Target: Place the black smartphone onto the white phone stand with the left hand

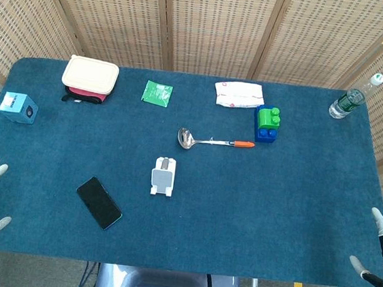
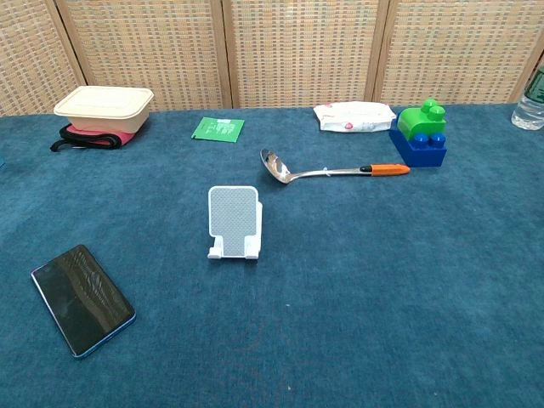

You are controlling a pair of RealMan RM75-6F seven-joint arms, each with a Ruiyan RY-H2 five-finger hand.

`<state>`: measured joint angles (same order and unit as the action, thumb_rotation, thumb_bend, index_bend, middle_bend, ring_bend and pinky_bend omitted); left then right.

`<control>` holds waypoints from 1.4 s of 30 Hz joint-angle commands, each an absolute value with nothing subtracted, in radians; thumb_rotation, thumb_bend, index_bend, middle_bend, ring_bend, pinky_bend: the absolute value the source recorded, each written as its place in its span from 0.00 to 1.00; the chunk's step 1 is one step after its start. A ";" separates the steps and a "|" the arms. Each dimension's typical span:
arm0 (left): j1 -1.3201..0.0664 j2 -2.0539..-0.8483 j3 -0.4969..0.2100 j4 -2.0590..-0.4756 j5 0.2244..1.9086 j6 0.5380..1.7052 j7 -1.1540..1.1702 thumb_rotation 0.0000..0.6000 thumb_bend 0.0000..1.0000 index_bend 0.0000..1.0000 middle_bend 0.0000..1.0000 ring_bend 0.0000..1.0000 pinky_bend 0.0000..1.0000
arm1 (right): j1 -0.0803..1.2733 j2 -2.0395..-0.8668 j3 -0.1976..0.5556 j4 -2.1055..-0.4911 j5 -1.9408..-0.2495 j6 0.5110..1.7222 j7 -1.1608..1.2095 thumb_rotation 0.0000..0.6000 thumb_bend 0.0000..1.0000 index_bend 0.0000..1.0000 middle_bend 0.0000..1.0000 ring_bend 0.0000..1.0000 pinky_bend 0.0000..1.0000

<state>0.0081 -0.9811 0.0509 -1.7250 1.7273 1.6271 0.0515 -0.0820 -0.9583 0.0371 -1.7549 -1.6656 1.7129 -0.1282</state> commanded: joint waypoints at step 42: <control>-0.575 -1.364 0.188 -0.914 2.082 1.233 -0.369 1.00 0.00 0.12 0.10 0.14 0.13 | -0.050 -0.968 0.076 -1.752 -1.554 1.644 -0.120 1.00 0.00 0.00 0.00 0.00 0.00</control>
